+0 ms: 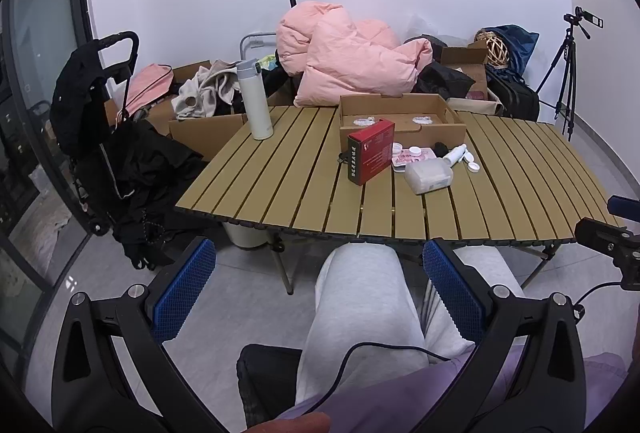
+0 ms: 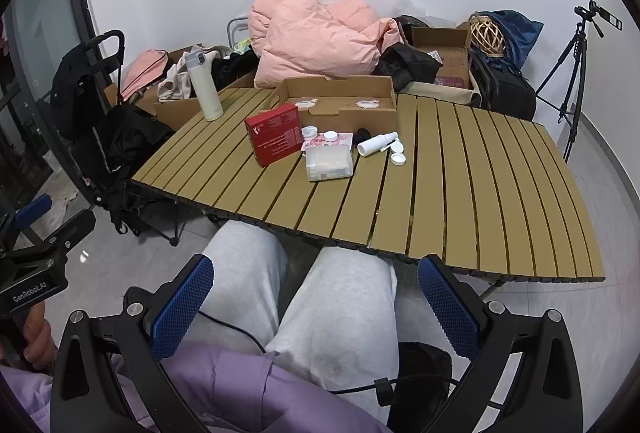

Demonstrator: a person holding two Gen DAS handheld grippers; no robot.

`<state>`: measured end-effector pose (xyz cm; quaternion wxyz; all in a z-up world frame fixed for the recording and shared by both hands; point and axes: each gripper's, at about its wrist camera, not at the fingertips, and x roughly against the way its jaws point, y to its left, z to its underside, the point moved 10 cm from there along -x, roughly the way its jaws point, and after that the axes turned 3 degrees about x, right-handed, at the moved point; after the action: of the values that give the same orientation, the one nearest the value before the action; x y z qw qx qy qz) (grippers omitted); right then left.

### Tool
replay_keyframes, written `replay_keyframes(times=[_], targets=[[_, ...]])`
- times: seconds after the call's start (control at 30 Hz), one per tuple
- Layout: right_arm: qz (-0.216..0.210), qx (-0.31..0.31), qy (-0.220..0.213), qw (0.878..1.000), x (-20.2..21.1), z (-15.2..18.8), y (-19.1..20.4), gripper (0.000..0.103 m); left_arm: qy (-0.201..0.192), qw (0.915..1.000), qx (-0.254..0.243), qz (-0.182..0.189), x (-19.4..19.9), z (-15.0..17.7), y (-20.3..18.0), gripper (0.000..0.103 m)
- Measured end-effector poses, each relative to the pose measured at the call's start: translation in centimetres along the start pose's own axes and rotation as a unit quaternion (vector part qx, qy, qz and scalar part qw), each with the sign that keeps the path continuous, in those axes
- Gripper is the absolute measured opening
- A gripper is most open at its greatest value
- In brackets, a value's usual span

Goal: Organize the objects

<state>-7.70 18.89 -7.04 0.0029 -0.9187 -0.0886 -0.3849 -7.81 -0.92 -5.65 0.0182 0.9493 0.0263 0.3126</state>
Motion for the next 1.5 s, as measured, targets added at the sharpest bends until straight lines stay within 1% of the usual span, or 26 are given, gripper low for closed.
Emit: replay_keyframes(times=[0.5,1.5], targets=[[0.004,-0.008,-0.006,1.0,0.08,-0.2,-0.59,0.103,0.004,1.0,-0.003,0.0,-0.09,-0.03,0.0,0.103],[0.002,-0.014,-0.002,1.0,-0.18,-0.04,-0.79,0.103,0.008,1.0,-0.006,0.0,-0.35,0.21,-0.16,0.103]])
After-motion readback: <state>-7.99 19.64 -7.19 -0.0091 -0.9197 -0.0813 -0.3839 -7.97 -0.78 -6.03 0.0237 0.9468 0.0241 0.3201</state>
